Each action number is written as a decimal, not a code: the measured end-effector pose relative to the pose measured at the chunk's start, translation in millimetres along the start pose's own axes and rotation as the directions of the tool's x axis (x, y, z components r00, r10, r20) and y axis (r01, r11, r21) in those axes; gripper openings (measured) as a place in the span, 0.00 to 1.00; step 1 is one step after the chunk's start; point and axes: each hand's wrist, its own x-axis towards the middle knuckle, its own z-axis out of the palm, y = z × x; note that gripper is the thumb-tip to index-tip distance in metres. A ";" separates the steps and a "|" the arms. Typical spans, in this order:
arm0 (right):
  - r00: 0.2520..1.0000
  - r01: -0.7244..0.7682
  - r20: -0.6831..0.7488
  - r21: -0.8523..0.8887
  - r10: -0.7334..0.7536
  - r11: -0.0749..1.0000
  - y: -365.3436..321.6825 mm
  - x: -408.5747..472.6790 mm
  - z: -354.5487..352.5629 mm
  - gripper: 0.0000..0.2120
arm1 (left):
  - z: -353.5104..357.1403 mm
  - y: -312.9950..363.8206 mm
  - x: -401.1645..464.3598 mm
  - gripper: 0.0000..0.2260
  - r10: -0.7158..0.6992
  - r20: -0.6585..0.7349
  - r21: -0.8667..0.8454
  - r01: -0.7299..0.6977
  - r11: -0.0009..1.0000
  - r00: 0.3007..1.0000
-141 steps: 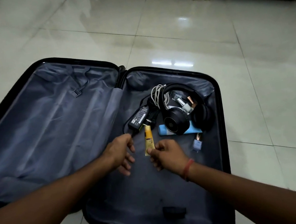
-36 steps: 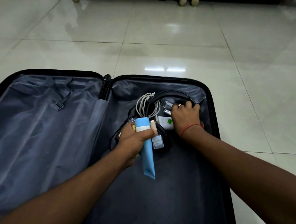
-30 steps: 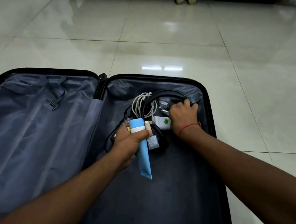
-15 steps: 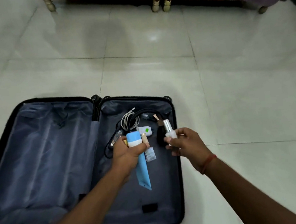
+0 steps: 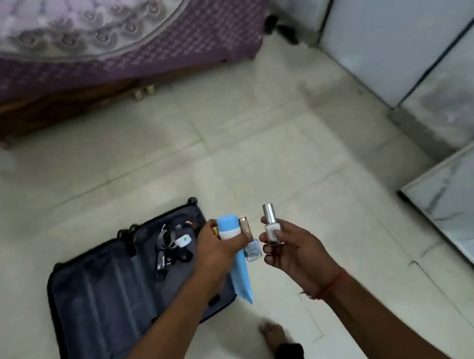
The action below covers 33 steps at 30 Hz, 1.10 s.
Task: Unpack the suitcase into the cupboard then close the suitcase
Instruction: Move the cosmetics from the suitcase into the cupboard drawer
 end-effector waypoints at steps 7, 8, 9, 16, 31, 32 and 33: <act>0.968 0.225 -0.125 0.060 -0.216 0.973 -75.9 -179.4 -25.5 0.10 | 106.2 84.4 -118.1 0.15 0.016 0.218 0.116 -0.042 0.992 0.976; 0.957 0.259 -0.151 0.062 -0.247 0.964 -82.8 -203.7 -38.4 0.12 | 129.3 91.7 -131.5 0.13 0.025 0.266 0.128 -0.061 0.990 0.964; 0.947 0.286 -0.172 0.059 -0.272 0.956 -88.7 -224.6 -52.1 0.13 | 151.8 98.8 -142.9 0.12 0.038 0.312 0.143 -0.086 0.986 0.949; 0.838 0.455 -0.362 0.054 -0.407 0.889 -134.8 -350.4 -177.8 0.17 | 333.2 104.1 -214.3 0.14 0.030 0.548 0.216 -0.177 0.960 0.836; 0.484 0.506 -0.682 -0.293 -0.548 0.811 -273.2 -413.9 -376.5 0.17 | 627.8 116.5 -220.0 0.09 -0.092 0.741 0.310 -0.217 0.926 0.666; 0.449 0.498 -0.705 -0.313 -0.549 0.809 -282.1 -409.8 -386.1 0.18 | 643.2 118.4 -212.1 0.10 -0.103 0.750 0.320 -0.222 0.921 0.653; 0.413 0.490 -0.723 -0.336 -0.554 0.804 -292.9 -403.1 -398.0 0.18 | 661.9 121.7 -201.3 0.11 -0.112 0.764 0.330 -0.235 0.914 0.635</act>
